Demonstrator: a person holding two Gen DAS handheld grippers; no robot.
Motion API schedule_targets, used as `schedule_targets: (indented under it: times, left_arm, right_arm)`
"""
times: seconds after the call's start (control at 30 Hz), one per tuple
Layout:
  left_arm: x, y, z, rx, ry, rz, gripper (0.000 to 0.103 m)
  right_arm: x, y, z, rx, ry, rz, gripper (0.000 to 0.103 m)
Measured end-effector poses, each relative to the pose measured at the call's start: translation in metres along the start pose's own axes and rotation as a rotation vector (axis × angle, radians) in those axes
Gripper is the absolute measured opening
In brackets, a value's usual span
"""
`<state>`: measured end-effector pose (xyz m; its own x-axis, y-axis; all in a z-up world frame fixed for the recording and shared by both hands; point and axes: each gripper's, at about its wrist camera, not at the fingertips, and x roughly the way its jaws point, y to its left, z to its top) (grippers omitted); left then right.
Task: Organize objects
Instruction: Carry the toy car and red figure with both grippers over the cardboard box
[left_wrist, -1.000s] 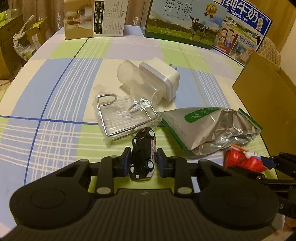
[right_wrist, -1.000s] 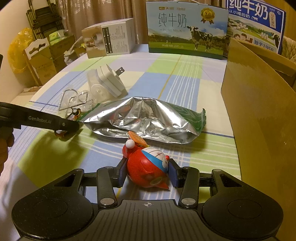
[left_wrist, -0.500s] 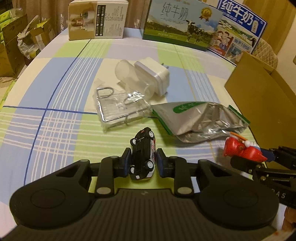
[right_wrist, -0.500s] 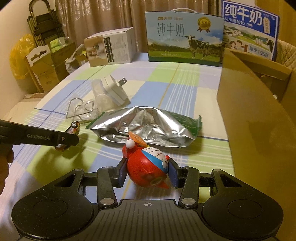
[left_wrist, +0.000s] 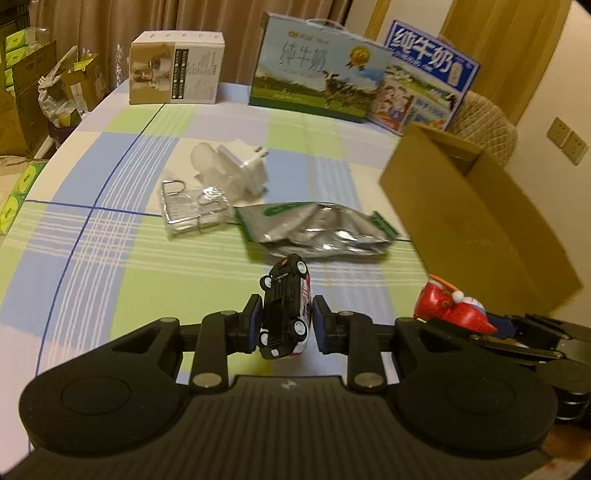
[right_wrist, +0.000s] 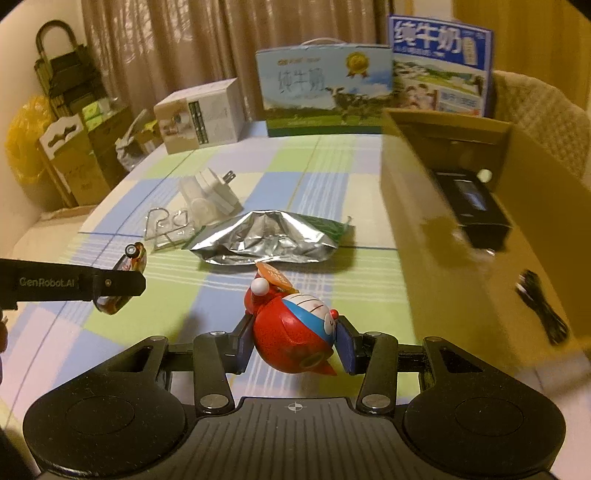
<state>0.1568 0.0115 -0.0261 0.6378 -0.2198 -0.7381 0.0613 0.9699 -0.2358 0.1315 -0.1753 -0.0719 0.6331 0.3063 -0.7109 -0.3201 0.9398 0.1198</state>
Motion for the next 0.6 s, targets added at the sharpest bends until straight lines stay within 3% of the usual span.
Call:
schedule_targets:
  times: [0.3, 0.6]
  left_arm:
    - [-0.051, -0.031, -0.024, 0.012, -0.019, -0.028, 0.024]
    - [-0.073, -0.063, -0.031, 0.062, -0.038, -0.057, 0.024]
  right_arm:
    - [-0.060, -0.005, -0.010, 0.047, -0.042, -0.001, 0.042]
    - [-0.094, -0.013, -0.011, 0.060, -0.084, -0.008, 0.043]
